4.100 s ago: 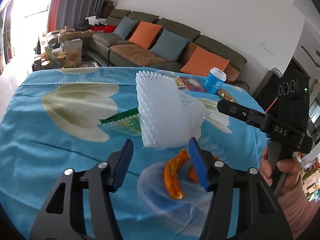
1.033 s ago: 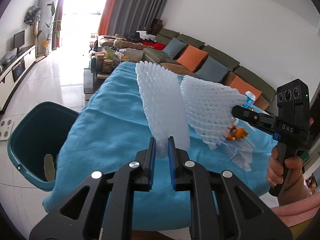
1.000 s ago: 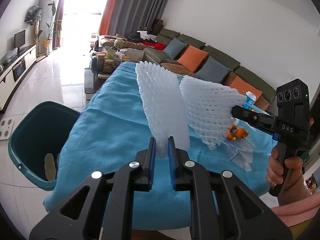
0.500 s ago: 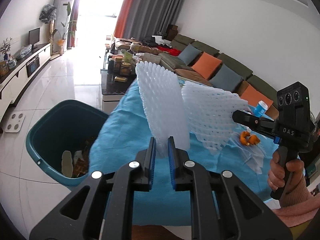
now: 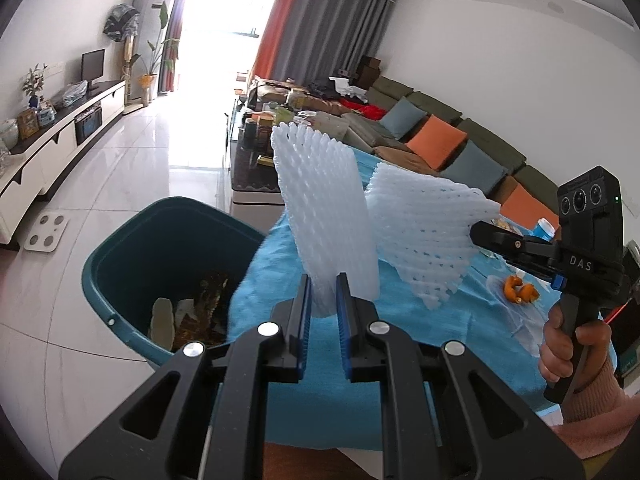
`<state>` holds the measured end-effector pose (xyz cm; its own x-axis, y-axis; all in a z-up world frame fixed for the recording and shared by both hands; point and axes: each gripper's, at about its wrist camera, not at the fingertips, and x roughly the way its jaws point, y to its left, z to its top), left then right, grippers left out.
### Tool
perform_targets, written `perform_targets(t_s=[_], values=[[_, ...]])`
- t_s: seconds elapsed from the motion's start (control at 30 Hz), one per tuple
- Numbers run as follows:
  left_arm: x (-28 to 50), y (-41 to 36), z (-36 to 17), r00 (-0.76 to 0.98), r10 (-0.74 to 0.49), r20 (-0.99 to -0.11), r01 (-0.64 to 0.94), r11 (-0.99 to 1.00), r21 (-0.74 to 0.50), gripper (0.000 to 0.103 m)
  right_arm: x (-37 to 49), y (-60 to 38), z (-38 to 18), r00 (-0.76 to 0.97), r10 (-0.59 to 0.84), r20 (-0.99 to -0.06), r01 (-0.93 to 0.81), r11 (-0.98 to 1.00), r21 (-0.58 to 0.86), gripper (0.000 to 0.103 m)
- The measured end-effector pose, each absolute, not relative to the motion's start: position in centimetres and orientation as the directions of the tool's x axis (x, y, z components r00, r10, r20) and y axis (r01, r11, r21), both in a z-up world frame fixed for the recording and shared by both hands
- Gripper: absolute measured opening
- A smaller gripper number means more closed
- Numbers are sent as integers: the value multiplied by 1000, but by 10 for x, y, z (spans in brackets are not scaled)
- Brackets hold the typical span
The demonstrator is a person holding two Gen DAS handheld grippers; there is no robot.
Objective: Collect trash
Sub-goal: 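Carry both white foam nets over the teal trash bin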
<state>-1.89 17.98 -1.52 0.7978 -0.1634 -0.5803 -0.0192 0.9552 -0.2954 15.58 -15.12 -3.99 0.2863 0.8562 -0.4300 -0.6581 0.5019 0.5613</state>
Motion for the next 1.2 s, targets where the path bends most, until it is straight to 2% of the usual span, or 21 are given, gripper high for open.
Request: perform_targets(t_s=[1.2], values=[[-22,235,-33,778,-34,-627,-193,937,-291,13,182,-62,-46,153,869,-471,-681,438,587,6]])
